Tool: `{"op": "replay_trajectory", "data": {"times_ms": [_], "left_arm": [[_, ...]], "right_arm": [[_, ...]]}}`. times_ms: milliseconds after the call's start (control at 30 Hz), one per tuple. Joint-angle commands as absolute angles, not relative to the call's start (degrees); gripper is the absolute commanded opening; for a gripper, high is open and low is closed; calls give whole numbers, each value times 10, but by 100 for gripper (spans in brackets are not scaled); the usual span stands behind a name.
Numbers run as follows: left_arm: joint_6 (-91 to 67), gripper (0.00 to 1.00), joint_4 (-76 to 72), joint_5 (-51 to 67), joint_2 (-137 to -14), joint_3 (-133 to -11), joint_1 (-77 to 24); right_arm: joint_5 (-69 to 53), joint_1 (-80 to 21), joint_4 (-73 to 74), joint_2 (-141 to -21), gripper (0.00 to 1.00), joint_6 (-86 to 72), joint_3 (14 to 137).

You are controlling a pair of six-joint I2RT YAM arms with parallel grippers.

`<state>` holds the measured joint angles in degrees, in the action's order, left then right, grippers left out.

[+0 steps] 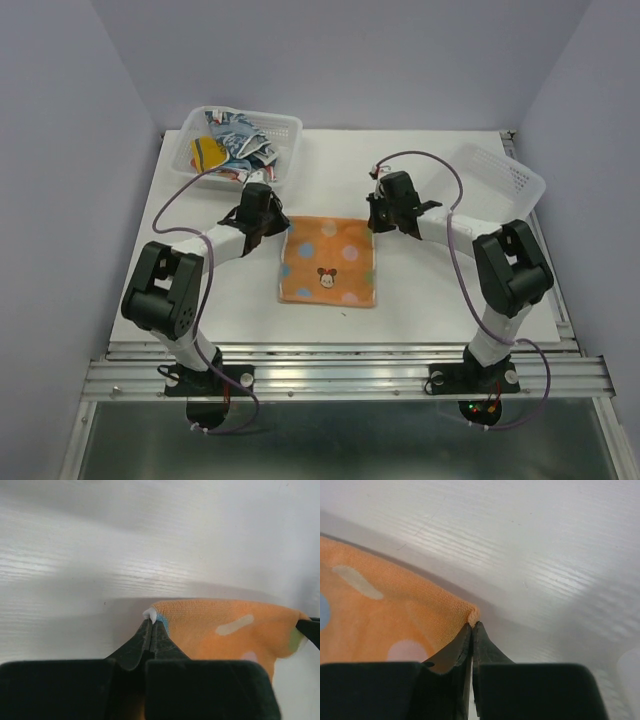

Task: Fold and stack the towels
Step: Fold the towel

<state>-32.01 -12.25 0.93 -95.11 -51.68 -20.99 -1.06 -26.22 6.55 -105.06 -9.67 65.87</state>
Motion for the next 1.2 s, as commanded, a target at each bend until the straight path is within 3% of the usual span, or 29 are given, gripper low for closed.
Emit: {"op": "replay_trajectory", "data": {"times_ms": [0,800,1167], "left_arm": [[-327,0,-176,32,-895,-463,-211],[-430,0,-193,32,-581,-170,-259],[-456,0,-177,58,-490,-111,-263]], "right_arm": [[-61,-263,22,-981,1,-100,625],[-78,-359,2,-697,1,-217,357],[-91,-386,-42,-664,1,-256,291]]}}
